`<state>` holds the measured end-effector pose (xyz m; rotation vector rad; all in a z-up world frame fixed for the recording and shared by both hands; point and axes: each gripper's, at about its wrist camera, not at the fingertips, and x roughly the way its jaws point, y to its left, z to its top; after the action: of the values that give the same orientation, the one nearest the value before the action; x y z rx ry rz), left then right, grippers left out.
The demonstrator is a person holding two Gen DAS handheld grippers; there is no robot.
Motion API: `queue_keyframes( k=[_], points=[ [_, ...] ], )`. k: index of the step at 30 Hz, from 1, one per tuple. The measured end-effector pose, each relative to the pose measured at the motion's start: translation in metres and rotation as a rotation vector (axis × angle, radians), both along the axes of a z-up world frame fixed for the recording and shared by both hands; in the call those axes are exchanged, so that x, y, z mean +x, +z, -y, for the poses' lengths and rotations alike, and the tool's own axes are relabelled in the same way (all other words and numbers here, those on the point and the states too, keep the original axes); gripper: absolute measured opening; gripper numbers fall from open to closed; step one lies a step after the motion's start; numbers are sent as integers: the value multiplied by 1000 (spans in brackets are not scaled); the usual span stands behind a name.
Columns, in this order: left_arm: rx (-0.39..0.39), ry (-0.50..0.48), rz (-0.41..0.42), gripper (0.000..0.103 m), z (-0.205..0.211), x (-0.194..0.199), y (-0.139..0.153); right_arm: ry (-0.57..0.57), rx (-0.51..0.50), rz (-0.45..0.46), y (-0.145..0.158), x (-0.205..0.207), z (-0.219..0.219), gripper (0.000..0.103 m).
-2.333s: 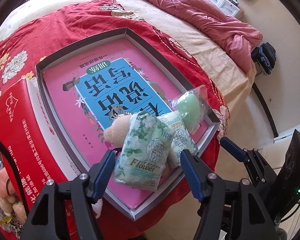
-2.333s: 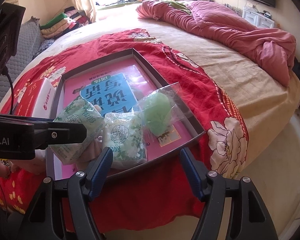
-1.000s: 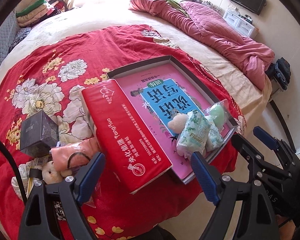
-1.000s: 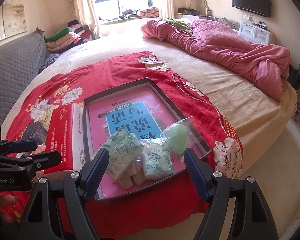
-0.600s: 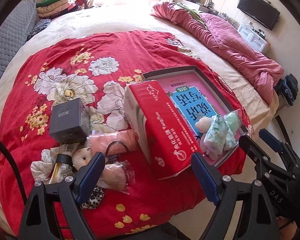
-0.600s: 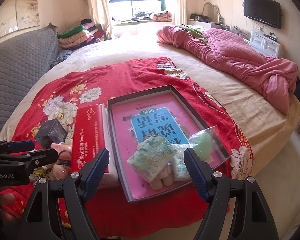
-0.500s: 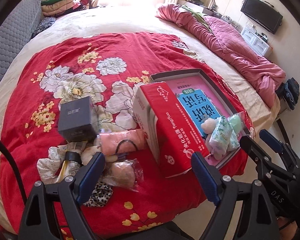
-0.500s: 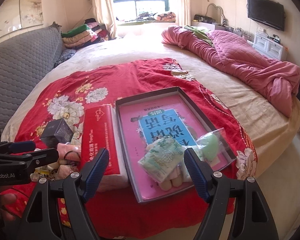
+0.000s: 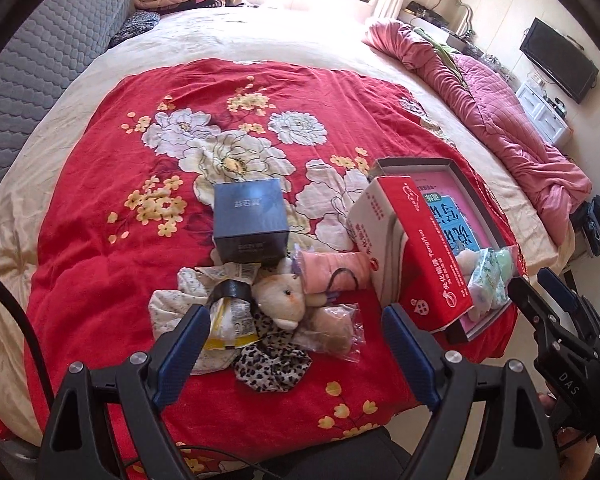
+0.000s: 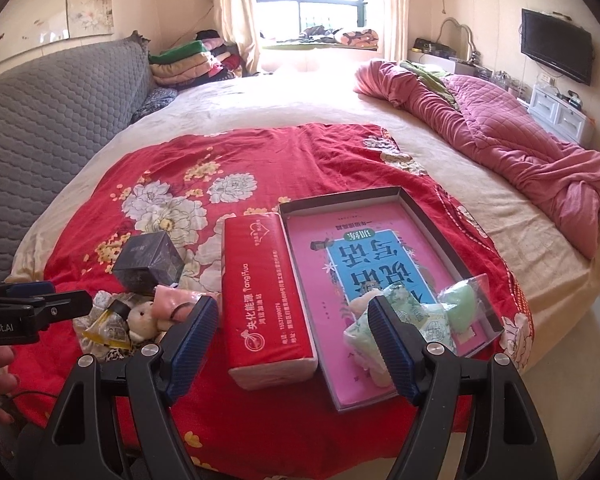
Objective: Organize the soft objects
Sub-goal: 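Move both open tools over the pile toward the scrunchie and bagged bun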
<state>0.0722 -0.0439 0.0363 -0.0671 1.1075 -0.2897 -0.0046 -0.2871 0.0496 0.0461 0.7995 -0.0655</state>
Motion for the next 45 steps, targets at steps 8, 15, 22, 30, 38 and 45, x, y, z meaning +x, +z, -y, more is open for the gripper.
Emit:
queue_keyframes(
  k=[8, 15, 22, 30, 38, 45],
  points=[
    [-28, 79, 0, 87, -47, 8, 3, 47, -11, -13, 0, 5, -25, 78],
    [-31, 131, -23, 87, -76, 14, -7, 108, -21, -31, -6, 12, -52, 78],
    [-36, 160, -40, 87, -92, 18, -18, 152, -26, -51, -16, 20, -73, 78],
    [-25, 205, -87, 87, -108, 25, -44, 182, -25, -86, -31, 27, -87, 78],
    [-22, 207, -127, 87, -111, 30, -71, 211, -20, -130, -52, 33, -98, 78],
    [-22, 209, -153, 87, -110, 34, -90, 245, -22, -190, -76, 42, -110, 78]
  ],
)
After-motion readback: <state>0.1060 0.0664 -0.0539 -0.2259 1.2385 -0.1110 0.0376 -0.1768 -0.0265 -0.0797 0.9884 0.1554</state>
